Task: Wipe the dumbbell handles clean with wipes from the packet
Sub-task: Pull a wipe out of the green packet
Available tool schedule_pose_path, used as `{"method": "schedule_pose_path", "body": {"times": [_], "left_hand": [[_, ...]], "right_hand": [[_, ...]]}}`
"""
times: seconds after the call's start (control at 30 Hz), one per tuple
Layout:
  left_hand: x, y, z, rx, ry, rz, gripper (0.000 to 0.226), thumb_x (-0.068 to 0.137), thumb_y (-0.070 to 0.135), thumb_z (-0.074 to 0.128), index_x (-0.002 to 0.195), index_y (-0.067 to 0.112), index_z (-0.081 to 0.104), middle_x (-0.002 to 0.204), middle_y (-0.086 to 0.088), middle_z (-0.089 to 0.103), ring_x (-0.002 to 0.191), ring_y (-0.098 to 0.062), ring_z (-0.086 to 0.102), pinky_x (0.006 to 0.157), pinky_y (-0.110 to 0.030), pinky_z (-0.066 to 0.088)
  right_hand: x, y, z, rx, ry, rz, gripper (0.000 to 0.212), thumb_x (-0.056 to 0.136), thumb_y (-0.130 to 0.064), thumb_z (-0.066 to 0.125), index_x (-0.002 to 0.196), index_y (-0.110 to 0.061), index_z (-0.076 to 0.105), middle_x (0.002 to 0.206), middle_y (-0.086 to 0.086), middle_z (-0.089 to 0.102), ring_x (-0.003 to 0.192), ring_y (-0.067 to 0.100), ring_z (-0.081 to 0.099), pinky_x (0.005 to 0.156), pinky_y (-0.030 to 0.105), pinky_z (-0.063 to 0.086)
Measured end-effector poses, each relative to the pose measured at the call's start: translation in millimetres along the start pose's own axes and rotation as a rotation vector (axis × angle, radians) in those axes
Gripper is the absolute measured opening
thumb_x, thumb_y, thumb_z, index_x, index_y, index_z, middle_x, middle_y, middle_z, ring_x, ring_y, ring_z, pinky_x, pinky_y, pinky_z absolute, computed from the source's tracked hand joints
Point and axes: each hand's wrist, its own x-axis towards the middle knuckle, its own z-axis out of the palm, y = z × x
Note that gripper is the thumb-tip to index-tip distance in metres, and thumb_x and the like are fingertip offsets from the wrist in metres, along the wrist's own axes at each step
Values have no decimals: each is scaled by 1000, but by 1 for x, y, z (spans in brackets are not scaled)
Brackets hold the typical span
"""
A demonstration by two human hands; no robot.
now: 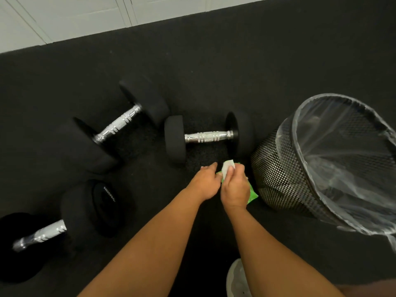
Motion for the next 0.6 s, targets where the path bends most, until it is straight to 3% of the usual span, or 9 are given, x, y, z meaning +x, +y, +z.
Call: {"method": "schedule_pose_path", "body": {"times": [0.1,0.2,0.33,0.47,0.6], "left_hand": [[-9,-3,-18,-334,101,-85,53,97,32,41,148,20,28,151,-8,34,137,-22,34,110,-31,29],[-22,-7,-30,-746,140,-148,52,95,26,46,145,20,33,145,-5,43,128,-21,45,108,-39,38],[-50,-8,-43,-1253,182,-178,40,96,18,46,136,17,45,122,-10,62,106,-23,62,86,-37,53],[-84,-5,-55,-1401,195,-75,31,96,11,46,124,12,59,115,-12,67,97,-20,65,86,-36,52],[-113,-8,-58,-1476,238,-14,29,96,10,48,122,11,60,107,-9,69,95,-20,65,89,-37,51]], "right_hand": [[-5,-23,3,40,-46,-49,27,101,-27,36,111,-6,50,93,15,63,85,34,58,66,32,32],[-12,-42,4,110,-71,-124,26,101,-26,36,108,-6,49,88,15,62,80,34,58,63,32,34],[-21,-60,4,191,-117,-231,21,100,-25,39,96,-8,50,84,4,54,79,27,56,64,30,37],[-32,-76,-1,200,-49,-385,22,91,-23,49,85,-4,58,100,8,46,92,20,48,77,24,36],[-45,-94,-12,263,-87,-433,18,89,-15,56,76,-3,60,94,6,48,82,15,50,75,21,39]]}}
